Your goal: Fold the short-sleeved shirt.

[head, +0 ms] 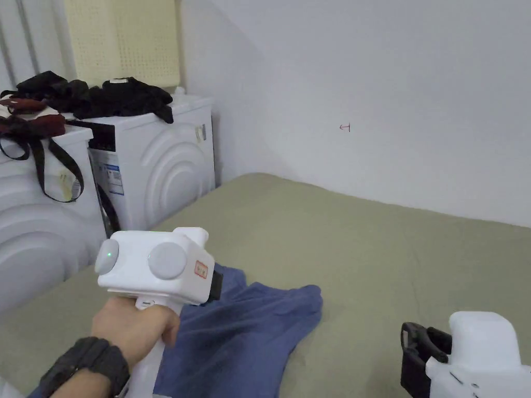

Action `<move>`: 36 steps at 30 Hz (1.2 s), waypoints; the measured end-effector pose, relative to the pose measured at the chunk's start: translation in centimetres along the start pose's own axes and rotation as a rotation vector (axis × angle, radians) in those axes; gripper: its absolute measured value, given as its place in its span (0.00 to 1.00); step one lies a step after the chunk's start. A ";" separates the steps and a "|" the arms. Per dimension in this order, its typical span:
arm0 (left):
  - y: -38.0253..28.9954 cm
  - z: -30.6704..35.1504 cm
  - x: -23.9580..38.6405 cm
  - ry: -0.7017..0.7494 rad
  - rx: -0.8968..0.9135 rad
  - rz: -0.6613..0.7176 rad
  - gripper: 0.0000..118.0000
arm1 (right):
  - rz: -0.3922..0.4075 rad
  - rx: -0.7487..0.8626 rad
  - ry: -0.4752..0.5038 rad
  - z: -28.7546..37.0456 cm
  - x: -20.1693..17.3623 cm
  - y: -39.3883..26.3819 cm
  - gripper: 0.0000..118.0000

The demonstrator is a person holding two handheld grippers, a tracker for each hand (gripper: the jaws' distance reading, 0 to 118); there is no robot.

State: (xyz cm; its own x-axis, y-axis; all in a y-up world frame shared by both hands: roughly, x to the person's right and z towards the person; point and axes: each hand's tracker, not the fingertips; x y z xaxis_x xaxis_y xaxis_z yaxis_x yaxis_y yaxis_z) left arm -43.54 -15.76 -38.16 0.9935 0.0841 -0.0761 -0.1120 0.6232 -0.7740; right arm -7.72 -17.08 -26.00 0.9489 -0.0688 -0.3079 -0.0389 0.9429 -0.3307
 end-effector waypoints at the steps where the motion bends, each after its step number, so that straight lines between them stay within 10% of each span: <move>1: 1.0 -1.9 -0.1 -0.016 -0.049 0.017 0.00 | -0.007 -0.015 -0.003 -0.5 0.5 -0.1 0.01; 6: 3.8 -10.4 0.3 -0.046 -0.215 -0.021 0.18 | -0.025 -0.071 -0.022 -2.5 2.7 -0.5 0.01; 8: 4.0 -13.0 0.5 -0.052 -0.216 -0.015 0.86 | -0.026 -0.083 -0.024 -2.9 3.4 -0.7 0.01; 9: 4.3 -13.9 0.4 -0.103 -0.217 0.005 1.00 | -0.027 -0.085 -0.026 -3.1 3.6 -1.0 0.01; 23: 0.7 -21.6 2.9 -0.008 -0.419 -0.053 0.98 | -0.067 -0.190 0.012 -4.1 5.0 -4.5 0.01; 28: 1.4 -20.9 0.7 -0.053 -0.276 0.004 0.04 | -0.062 -0.193 0.002 -3.3 4.9 -5.0 0.01; 36: 2.2 -19.1 0.3 -0.152 -0.195 0.062 0.04 | -0.085 -0.197 -0.004 -2.9 5.4 -5.3 0.01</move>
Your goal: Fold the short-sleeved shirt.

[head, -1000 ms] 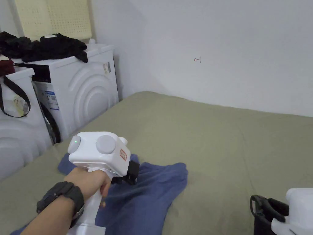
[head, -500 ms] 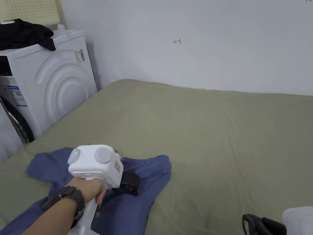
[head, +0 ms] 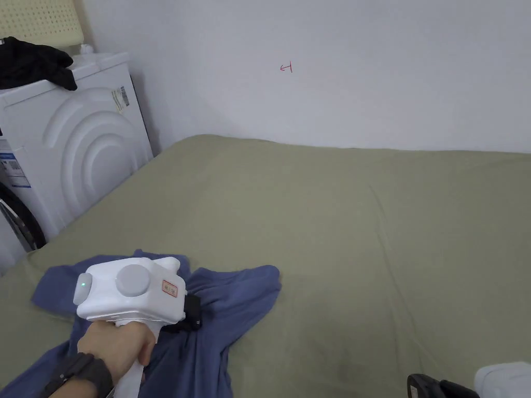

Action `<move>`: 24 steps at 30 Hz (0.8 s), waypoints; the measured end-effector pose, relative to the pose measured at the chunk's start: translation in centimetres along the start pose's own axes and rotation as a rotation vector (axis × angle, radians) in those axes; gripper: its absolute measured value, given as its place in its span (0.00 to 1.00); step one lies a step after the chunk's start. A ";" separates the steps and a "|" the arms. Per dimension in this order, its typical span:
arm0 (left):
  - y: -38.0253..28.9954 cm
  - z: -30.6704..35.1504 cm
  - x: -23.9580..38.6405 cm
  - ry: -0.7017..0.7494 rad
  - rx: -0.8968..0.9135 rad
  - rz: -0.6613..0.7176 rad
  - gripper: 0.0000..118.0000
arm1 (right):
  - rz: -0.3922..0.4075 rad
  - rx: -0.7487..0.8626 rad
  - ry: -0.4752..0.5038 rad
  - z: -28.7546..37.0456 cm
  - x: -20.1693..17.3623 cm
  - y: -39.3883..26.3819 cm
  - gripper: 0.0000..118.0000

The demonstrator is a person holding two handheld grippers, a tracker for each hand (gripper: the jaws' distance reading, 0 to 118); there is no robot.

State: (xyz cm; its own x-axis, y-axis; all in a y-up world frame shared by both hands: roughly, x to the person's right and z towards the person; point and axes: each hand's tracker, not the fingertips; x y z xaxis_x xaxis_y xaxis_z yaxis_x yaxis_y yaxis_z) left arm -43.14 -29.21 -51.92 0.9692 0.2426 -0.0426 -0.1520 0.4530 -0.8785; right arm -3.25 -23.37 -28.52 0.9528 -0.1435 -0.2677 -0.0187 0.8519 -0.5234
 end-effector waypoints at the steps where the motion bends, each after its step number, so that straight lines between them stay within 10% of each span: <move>1: 0.5 0.5 0.6 0.013 0.008 -0.030 0.04 | 0.001 0.005 -0.005 0.2 0.2 0.0 0.01; 16: 6.9 1.0 25.8 -0.149 0.089 -0.387 0.04 | -0.099 0.107 -0.152 6.1 6.8 1.6 0.01; 24: 3.6 0.4 45.2 -0.503 0.077 -0.693 0.04 | -0.134 0.146 -0.253 9.5 10.0 1.4 0.01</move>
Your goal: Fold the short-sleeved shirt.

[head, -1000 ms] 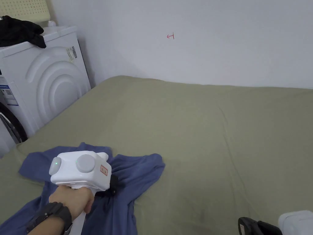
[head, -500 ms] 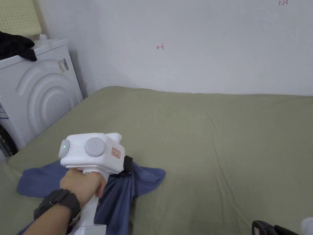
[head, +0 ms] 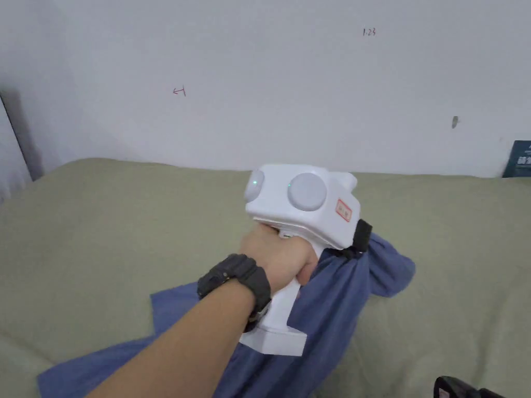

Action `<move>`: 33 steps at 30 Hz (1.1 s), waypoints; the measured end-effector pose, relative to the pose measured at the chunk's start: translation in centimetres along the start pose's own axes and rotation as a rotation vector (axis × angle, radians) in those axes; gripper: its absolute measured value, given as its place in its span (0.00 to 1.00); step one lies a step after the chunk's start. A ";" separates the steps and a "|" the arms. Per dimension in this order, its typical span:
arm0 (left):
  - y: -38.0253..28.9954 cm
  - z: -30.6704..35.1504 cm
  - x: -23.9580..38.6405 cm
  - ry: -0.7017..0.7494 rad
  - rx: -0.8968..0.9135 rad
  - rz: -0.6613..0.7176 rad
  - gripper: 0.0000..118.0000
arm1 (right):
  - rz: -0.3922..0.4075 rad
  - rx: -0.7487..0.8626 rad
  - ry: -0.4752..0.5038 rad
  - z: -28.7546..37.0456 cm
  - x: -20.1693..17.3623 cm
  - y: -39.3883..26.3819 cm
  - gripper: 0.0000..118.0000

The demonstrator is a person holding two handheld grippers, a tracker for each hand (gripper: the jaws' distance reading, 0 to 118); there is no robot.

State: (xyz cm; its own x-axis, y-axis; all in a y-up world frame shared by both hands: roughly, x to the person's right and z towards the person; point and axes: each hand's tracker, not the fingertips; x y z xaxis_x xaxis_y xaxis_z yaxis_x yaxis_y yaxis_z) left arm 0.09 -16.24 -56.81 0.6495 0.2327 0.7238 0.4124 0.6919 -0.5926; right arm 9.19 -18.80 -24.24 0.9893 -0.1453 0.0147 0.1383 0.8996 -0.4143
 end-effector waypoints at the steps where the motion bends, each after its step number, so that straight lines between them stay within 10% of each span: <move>1: 0.5 -1.0 2.1 -0.055 0.009 -0.043 0.04 | -0.008 0.003 -0.011 0.4 0.4 -0.1 0.01; 5: 1.3 -5.3 8.8 -0.246 -0.032 -0.189 0.04 | -0.025 -0.003 -0.050 1.6 2.0 -0.3 0.01; 14: -3.7 -17.4 14.9 -0.205 -0.272 -0.263 0.06 | -0.041 -0.022 -0.148 3.8 5.1 -1.0 0.01; 15: -4.3 -17.8 14.5 -0.195 -0.274 -0.226 0.12 | -0.046 -0.025 -0.156 3.9 5.4 -1.0 0.01; 18: -5.2 -18.0 12.5 -0.152 -0.268 -0.067 0.91 | -0.055 -0.028 -0.161 3.9 5.9 -1.2 0.01; 19: -5.3 -17.3 11.7 -0.162 -0.262 -0.017 1.00 | -0.056 -0.033 -0.162 3.9 5.9 -1.2 0.01; 24: -3.9 -8.1 8.3 -0.096 -0.149 -0.006 1.00 | -0.039 -0.024 -0.155 4.3 5.7 -1.2 0.01; 33: -13.1 17.7 4.0 0.460 0.309 0.076 1.00 | 0.037 0.022 -0.173 5.0 5.0 -1.1 0.01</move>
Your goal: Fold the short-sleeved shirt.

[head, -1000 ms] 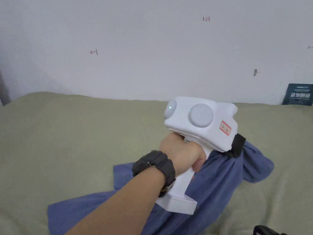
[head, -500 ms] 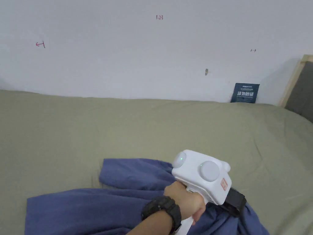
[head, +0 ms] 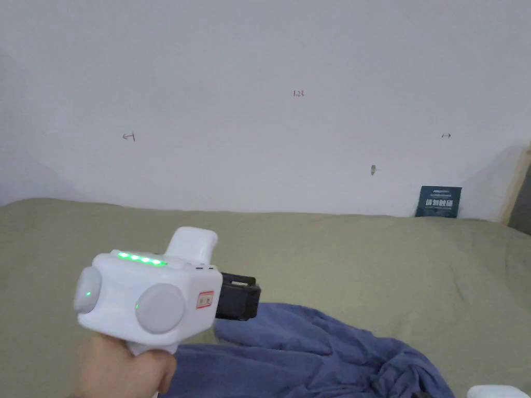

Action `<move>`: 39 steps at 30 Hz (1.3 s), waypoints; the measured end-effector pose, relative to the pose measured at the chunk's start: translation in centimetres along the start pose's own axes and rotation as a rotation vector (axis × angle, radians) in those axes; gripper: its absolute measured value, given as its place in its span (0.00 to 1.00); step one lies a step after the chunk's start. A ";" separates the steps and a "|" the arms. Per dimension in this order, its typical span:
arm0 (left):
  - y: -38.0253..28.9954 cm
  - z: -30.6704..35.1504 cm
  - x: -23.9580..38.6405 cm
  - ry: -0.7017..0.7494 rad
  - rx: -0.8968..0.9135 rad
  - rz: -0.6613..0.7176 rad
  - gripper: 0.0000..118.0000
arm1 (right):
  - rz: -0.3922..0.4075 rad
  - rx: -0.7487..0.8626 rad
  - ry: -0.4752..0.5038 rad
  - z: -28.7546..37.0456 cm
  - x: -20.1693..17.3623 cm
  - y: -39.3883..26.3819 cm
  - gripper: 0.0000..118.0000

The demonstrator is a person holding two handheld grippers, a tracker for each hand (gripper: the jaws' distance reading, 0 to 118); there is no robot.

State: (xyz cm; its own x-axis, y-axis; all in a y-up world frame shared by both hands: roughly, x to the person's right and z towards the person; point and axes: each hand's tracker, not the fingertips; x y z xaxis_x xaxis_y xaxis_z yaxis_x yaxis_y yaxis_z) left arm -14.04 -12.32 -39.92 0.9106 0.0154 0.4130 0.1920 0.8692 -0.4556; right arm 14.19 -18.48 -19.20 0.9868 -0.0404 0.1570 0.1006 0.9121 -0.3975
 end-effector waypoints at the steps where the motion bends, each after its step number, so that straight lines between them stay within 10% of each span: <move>1: -1.3 2.3 -1.1 0.060 0.044 0.026 1.00 | 0.004 0.002 0.002 -0.2 -0.3 0.1 0.01; 6: -7.2 10.3 -4.3 0.191 0.114 0.178 0.97 | 0.028 0.014 0.001 -0.7 -1.6 0.5 0.01; 8: -9.4 12.2 -4.6 0.220 0.110 0.200 0.63 | 0.015 0.018 0.019 -0.5 -1.7 0.7 0.01; 10: -11.4 12.6 -5.0 0.262 0.066 0.193 0.00 | 0.004 0.022 0.023 -0.2 -1.9 0.7 0.01; 22: -14.2 9.6 -6.7 0.241 -0.035 0.288 0.00 | -0.007 -0.008 0.014 -0.2 -1.1 -0.3 0.01; 39: -3.5 -20.3 -13.8 0.072 -0.709 0.237 0.00 | -0.039 -0.121 -0.025 -7.7 1.3 -0.5 0.01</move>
State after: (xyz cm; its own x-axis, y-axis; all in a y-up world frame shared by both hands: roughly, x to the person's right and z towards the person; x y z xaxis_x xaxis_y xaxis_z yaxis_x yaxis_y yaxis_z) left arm -19.89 -25.67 -60.06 0.9740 0.1089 0.1987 0.1550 0.3198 -0.9347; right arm 16.46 -22.13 -25.78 0.9785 -0.0635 0.1961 0.1549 0.8542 -0.4963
